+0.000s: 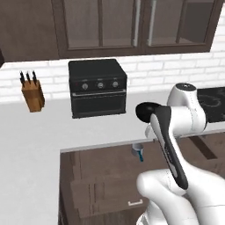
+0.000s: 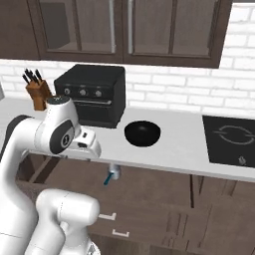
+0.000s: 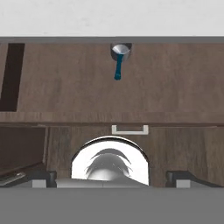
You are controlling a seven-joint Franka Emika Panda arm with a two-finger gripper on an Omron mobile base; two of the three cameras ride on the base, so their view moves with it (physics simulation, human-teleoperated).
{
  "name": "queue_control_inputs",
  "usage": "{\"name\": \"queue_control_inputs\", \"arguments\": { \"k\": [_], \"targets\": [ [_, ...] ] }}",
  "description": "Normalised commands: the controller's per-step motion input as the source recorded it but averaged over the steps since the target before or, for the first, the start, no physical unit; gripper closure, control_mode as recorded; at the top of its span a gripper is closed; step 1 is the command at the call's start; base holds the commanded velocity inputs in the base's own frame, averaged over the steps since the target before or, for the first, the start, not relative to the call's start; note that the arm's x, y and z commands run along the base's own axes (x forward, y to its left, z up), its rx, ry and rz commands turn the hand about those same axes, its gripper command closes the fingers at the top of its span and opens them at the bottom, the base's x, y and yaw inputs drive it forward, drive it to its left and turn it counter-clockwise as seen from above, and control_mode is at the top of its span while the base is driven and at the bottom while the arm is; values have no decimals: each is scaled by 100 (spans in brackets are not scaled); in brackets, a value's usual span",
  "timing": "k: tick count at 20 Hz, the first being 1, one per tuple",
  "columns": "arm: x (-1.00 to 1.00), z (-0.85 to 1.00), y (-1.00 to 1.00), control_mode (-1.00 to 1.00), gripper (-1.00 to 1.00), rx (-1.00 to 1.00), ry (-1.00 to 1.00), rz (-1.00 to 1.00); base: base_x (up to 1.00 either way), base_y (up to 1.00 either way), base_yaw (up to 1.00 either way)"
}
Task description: Pick the measuring cup from the drawer and place it on the counter.
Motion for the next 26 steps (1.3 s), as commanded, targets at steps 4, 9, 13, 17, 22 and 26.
{"name": "queue_control_inputs", "arguments": {
  "k": [4,9,13,17,22,26],
  "targets": [
    [0,0,0,100,-100,0,0,0,-41,-31,0],
    [-1,-16,0,-100,-100,0,0,0,0,0,0],
    [51,-32,0,-100,-100,1,0,0,0,0,0],
    [89,-53,-5,-100,-100,6,0,1,0,0,0],
    [48,-81,-2,-100,-100,2,0,5,0,0,0],
    [17,-77,0,-100,-100,0,0,7,0,0,0]
  ]
}}
